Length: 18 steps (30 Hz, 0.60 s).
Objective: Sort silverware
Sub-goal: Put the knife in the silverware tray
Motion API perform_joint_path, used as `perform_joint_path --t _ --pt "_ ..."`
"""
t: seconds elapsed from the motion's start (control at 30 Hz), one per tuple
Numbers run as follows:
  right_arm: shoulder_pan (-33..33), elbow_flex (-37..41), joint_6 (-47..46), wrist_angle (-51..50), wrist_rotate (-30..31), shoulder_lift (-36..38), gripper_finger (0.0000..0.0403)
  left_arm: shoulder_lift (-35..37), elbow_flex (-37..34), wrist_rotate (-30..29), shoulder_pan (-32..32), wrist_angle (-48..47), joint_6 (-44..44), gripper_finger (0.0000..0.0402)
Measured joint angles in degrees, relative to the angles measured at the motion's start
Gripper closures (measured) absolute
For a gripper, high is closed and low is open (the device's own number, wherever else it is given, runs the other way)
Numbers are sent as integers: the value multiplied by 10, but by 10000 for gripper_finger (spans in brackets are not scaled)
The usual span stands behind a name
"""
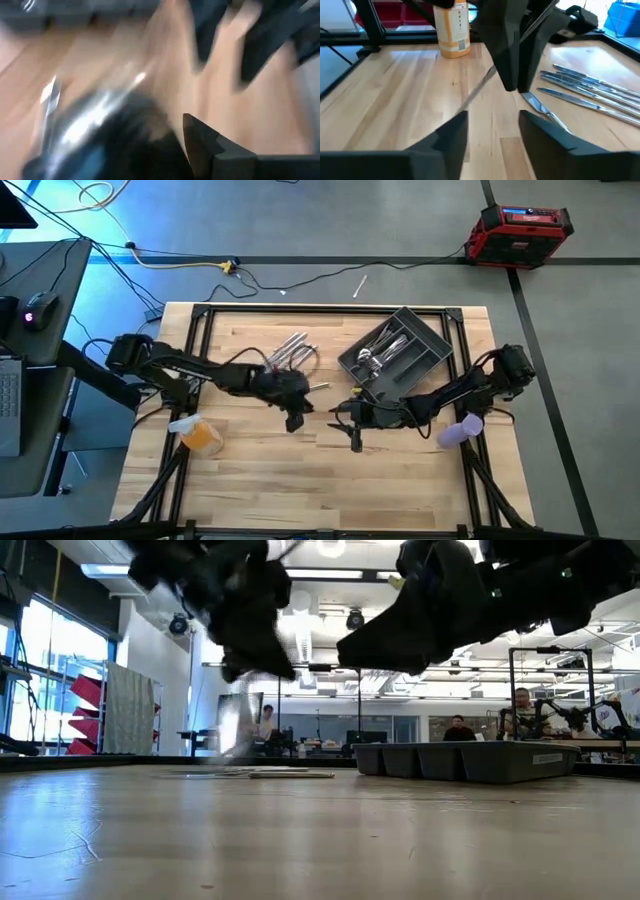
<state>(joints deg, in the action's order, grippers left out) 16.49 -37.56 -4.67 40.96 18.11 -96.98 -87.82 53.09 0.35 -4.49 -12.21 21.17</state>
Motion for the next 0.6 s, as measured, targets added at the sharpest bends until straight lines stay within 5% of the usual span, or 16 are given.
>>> perform_joint_path --t 0.17,0.37,0.6 --pt "0 -11 27 0 8 3 194 -9 107 -24 0 -133 -58 395" --pt "5 -44 96 -21 42 9 192 -19 122 -24 -2 -136 -73 398" --pt "4 -91 61 -149 70 19 192 -56 121 -55 -26 -115 -79 400"
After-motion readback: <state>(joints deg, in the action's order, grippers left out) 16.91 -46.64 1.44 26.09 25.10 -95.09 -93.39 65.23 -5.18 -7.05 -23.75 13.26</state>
